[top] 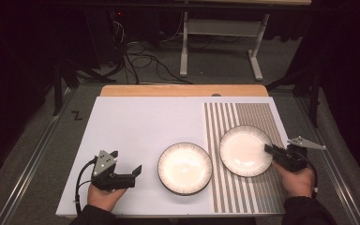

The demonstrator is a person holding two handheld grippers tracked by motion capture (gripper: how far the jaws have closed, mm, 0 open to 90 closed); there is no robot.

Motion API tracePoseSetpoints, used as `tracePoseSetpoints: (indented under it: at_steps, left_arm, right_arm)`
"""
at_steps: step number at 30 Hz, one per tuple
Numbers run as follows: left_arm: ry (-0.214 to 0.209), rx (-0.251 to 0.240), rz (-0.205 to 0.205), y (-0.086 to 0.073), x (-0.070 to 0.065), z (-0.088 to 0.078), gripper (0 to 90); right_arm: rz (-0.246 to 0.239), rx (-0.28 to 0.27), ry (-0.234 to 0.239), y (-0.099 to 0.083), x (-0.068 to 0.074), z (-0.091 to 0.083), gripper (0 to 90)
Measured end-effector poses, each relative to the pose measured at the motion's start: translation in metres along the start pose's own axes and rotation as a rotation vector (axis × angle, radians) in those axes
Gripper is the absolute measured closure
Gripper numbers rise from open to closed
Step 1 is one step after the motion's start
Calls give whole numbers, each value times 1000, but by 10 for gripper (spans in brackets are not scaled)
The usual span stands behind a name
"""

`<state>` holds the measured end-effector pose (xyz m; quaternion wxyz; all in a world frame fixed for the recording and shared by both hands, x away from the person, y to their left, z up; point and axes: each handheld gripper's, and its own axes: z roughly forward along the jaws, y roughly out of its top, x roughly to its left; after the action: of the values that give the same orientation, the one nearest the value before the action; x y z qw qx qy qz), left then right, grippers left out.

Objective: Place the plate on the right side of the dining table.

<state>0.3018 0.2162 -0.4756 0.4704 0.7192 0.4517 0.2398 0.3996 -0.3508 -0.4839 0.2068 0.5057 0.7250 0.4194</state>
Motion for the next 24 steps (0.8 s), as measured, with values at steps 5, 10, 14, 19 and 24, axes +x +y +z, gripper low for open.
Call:
tracePoseSetpoints:
  at_steps: [5,10,14,19,24]
  left_arm:
    - [-3,3,8,0,-1,1,8]
    - [-3,5,7,0,-1,2,8]
    - [-3,8,6,0,-1,2,8]
    - [-8,7,10,0,-3,0,8]
    - [-20,7,15,0,-5,-3,8]
  right_arm:
    - [36,29,-29,-3,-6,11,779]
    - [95,49,-37,-8,-12,21,778]
    - [89,57,-55,-9,-12,22,769]
    - [27,31,-109,-5,-7,13,677]
    - [-36,-19,-99,-1,7,-3,477]
